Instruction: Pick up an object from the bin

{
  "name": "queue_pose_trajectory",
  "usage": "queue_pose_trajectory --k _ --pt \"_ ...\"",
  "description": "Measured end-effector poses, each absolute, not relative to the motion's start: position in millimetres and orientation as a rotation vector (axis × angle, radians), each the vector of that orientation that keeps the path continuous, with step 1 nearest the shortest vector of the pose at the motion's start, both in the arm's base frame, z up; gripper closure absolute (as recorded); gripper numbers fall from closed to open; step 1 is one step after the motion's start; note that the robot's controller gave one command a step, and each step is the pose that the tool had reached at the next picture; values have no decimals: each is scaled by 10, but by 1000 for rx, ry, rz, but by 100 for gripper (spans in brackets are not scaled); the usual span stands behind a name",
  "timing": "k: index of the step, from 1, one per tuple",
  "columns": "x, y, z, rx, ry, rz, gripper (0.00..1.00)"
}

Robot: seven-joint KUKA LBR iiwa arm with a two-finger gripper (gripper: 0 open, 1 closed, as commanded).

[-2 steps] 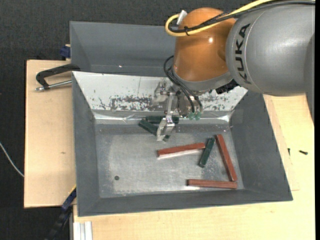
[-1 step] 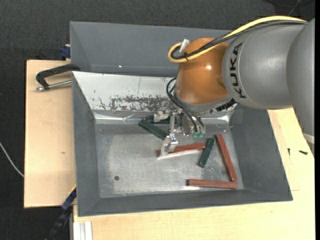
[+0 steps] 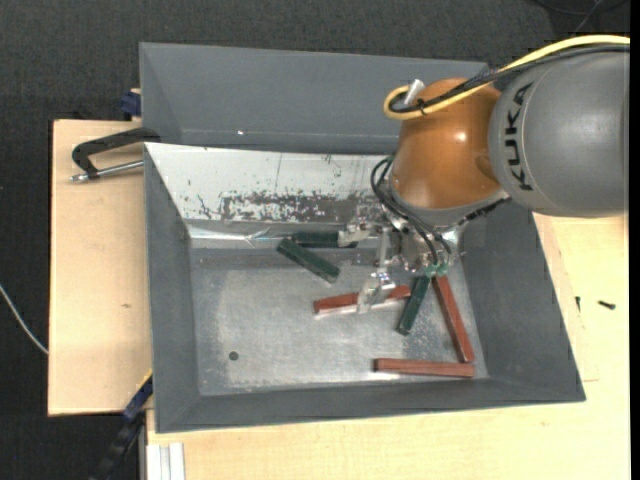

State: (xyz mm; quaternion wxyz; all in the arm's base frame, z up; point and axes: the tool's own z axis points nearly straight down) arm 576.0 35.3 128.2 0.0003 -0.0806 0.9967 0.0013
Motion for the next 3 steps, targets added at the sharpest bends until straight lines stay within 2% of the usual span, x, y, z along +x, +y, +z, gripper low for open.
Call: queue_pose_trajectory --k 1,3 --pt "5468 527 779 -268 3123 -2 100" --pt "5468 526 779 -268 3123 -1 100"
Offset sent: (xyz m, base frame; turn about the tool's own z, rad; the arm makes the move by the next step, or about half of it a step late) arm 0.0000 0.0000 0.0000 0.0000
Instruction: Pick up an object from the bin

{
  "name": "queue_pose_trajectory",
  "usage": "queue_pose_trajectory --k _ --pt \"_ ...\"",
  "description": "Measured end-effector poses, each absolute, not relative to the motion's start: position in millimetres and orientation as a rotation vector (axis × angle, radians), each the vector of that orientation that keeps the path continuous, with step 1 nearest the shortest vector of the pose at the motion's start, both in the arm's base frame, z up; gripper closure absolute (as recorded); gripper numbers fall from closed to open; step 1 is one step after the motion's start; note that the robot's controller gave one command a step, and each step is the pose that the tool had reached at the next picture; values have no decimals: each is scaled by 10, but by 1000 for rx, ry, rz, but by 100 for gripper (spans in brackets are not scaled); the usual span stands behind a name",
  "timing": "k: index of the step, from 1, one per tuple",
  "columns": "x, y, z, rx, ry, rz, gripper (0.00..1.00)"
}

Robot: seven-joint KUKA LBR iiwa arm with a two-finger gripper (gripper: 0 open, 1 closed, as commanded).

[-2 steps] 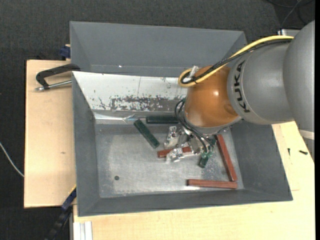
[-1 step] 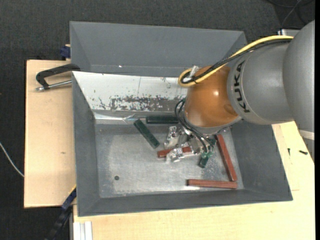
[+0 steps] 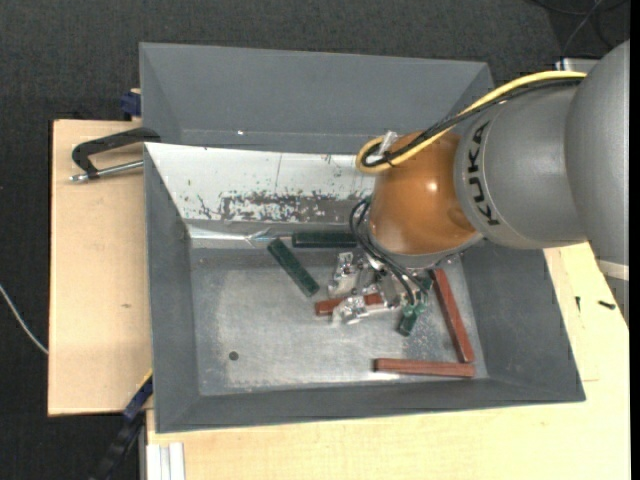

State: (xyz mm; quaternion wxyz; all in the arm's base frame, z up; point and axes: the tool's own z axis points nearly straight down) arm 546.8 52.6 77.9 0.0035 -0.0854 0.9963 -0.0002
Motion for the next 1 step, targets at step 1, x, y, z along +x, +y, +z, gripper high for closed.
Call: queue_pose_trajectory --k 1 --pt "5468 526 779 -267 3123 0 100"
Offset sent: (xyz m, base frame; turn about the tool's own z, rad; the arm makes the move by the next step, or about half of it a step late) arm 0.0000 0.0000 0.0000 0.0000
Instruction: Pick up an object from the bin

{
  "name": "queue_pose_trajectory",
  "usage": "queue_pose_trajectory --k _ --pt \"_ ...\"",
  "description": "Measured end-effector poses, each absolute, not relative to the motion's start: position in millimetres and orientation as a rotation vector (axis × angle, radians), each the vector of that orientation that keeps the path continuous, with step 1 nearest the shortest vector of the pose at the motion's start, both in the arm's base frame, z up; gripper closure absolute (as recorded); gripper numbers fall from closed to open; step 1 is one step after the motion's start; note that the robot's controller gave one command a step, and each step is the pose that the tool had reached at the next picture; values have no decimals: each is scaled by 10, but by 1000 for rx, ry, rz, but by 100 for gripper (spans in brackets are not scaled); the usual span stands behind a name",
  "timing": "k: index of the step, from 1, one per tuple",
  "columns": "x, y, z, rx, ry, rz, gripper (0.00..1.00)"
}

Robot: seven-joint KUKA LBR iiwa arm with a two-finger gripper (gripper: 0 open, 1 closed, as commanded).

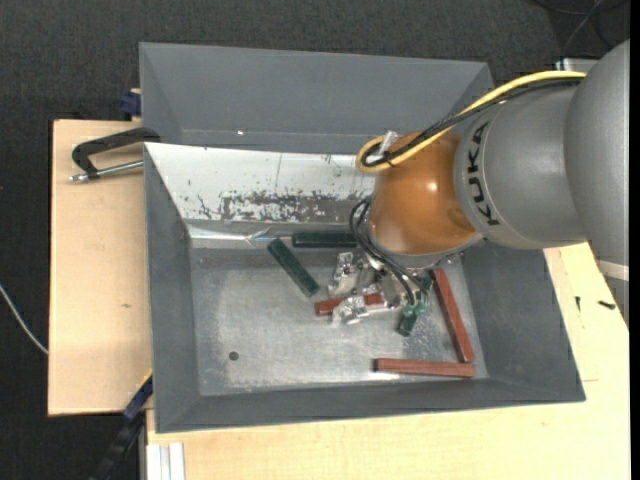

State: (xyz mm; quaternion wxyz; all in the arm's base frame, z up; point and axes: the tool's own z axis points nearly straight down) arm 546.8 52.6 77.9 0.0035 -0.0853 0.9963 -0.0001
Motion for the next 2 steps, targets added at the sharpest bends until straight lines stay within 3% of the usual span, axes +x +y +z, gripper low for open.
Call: queue_pose_trajectory --k 1,2 --pt "5468 526 779 -267 3123 0 100" --pt "5344 648 2292 -208 3126 3 100"
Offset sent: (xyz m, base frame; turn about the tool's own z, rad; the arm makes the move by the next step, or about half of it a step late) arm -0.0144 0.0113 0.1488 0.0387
